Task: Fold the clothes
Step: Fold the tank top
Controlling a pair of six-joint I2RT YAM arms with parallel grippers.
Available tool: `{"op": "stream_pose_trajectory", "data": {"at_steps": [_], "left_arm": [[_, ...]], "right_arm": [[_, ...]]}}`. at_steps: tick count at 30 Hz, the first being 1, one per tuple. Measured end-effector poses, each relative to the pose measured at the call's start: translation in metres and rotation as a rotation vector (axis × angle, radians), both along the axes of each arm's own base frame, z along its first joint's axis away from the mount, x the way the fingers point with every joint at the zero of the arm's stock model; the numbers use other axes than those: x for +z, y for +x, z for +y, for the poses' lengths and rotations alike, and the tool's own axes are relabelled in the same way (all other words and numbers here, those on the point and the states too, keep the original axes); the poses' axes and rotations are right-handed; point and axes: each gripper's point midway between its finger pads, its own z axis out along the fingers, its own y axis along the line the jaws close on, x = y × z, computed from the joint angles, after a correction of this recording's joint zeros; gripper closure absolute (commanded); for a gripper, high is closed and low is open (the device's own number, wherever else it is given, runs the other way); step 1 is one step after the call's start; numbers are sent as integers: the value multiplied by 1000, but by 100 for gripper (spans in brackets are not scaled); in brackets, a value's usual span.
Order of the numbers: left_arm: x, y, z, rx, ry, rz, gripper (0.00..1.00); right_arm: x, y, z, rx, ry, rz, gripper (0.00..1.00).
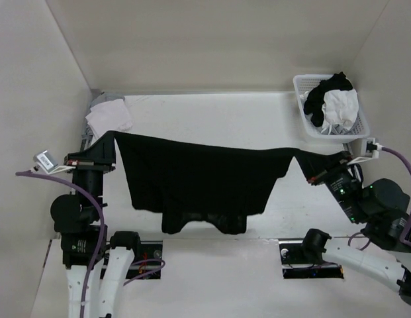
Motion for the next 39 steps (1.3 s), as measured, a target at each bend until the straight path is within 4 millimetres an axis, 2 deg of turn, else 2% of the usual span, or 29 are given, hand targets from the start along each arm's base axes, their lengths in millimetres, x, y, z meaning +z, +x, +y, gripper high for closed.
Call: {"op": "stream_pose_trajectory", "data": {"at_steps": [3,5,7,10,14,17,20,22,24,26,29,31,34,36,39], "left_arm": [[-18,7,0,3,10,61,98],[-44,20,-1,4,15,131,98],[-79,40,-1,3,18,226,98],[-151,74,-2,6,25,418,98],[-249,118,2,23,22,695,98],[-306,151,1,26,9,842,98],[-350,179,0,36,-2,949,98],[-360,205,-1,37,-16,968,98],[-355,234,-2,32,-30,943,98],[-338,254,-5,21,-39,888,98],[-307,267,-7,10,-47,794,98],[-292,264,-7,8,-50,754,97],[-280,245,-9,0,-54,709,97],[-282,228,-10,-3,-58,700,97],[-300,201,-11,-12,-61,721,97]], "right_arm": [[-17,2,8,-2,-56,49,96],[-39,15,18,-34,-127,96,96],[-72,37,24,-89,-213,159,96],[-133,82,24,-168,-325,294,97],[-203,150,12,-226,-357,487,97],[-251,195,12,-212,-351,614,97],[-278,236,20,-172,-325,688,98],[-281,265,25,-151,-293,694,98],[-272,291,26,-141,-257,670,98],[-261,306,25,-135,-232,639,98],[-249,310,22,-131,-214,604,98],[-245,305,22,-125,-207,589,98],[-251,286,21,-114,-194,591,98],[-261,272,19,-112,-185,609,98],[-281,248,14,-116,-179,645,98]]}}
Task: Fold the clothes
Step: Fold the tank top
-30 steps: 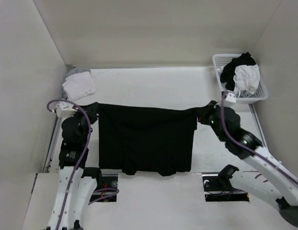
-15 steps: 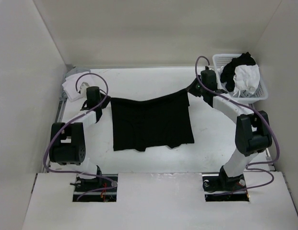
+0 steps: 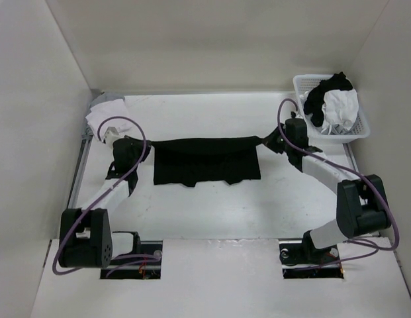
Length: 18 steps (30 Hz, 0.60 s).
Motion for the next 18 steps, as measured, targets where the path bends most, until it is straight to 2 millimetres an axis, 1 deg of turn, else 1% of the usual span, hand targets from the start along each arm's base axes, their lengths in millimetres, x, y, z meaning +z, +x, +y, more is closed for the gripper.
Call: {"op": "stream_pose_trajectory", "data": {"at_steps": [3,5,7,9,12,14,16,18], "left_arm": [[-20,-28,0,-10,-5,31,97],[-26,-46,0,-21,-11,37,97],[-26,-59,1,-26,-18,28,97],[-20,-68,4,-29,-21,4,97],[-10,-80,6,-38,-17,-33,97],[-8,-90,6,-47,-15,-48,97],[-12,-100,5,-52,-11,-50,97],[-24,-109,6,-51,-9,-23,97]], "right_arm": [[-14,-25,-7,-12,-3,29,98],[-16,-37,-11,-22,-4,28,98],[-16,-47,-14,-28,-4,22,98],[-17,-57,-15,-28,-3,14,98],[-24,-74,-17,-27,-3,19,97],[-32,-86,-19,-27,-4,31,97],[-41,-96,-19,-26,-3,50,97],[-52,-105,-19,-29,-1,77,97]]}}
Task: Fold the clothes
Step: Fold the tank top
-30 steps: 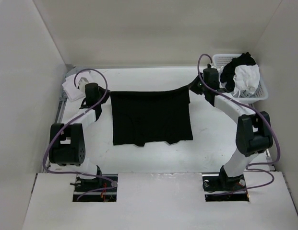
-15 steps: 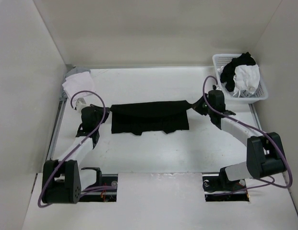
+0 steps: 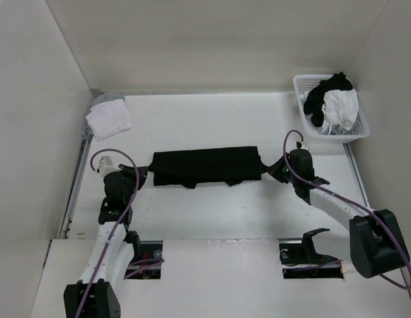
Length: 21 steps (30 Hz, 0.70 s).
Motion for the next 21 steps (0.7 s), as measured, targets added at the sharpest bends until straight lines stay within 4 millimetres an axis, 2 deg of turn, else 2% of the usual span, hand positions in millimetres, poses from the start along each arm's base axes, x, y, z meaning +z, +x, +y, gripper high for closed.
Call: {"op": "stream_pose_trajectory", "data": {"at_steps": [3,4,6,9,13,16,18,21], "left_arm": [[-27,-12,5,18,-4,77,96],[-37,-16,6,24,-7,107,94],[-57,-25,7,31,-16,169,87],[-72,-34,9,44,-28,222,71],[-68,-33,18,82,-37,207,70],[-60,-30,17,82,-30,187,71],[-52,-24,8,49,-17,177,72],[-38,-12,-19,-33,9,148,73]], "right_arm": [[-19,-15,4,3,9,55,95],[-25,-20,5,1,11,73,91],[-37,-27,6,-4,14,110,76],[-46,-33,6,-13,8,138,58],[-43,-27,5,-13,-9,123,51],[-40,-11,9,1,-26,119,49],[-39,1,13,8,-32,112,50],[-45,13,19,20,-30,122,51]]}}
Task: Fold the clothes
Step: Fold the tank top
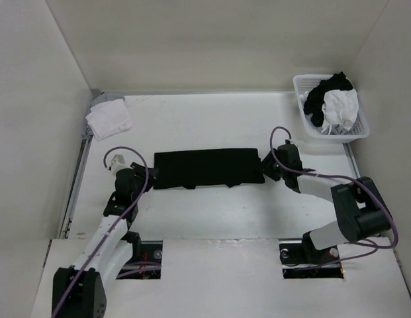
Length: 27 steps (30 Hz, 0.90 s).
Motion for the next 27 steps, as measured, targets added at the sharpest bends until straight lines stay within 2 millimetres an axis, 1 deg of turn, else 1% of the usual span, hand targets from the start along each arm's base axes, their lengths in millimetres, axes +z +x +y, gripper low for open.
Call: {"op": "stream_pose_trajectory", "data": {"at_steps": [1,4,6,8,11,12,15,17,19,21,23,25,27], "left_arm": [[3,2,-9,-25,7,-8,73],[7,5,-36,-99,28,-27,75],[9,5,-49,-134,36,-38,75],[16,6,-57,-151,41,-60,75],[35,11,-65,-161,35,-118,75],[43,13,-67,-160,30,-140,75],[65,17,-68,-156,17,-205,75],[74,19,-68,-152,11,-237,75],[80,20,-68,-149,10,-253,75],[80,20,-69,-152,11,-257,75],[81,19,-71,-159,11,-259,75],[81,19,-74,-169,11,-259,75],[79,19,-76,-177,12,-256,75]], "right_arm": [[-3,1,2,4,4,7,52],[-3,6,8,12,37,-4,51],[-2,7,11,10,59,-3,52],[-3,8,13,4,78,0,57],[-6,12,20,-4,122,5,69],[-7,13,21,-8,136,6,76],[-10,16,25,-28,173,12,88],[-12,15,24,-43,186,10,94],[-12,13,22,-65,191,3,98],[-8,12,17,-82,182,-17,100],[0,10,12,-95,172,-50,100],[16,7,6,-99,158,-107,100],[38,4,1,-94,144,-174,100]]}}
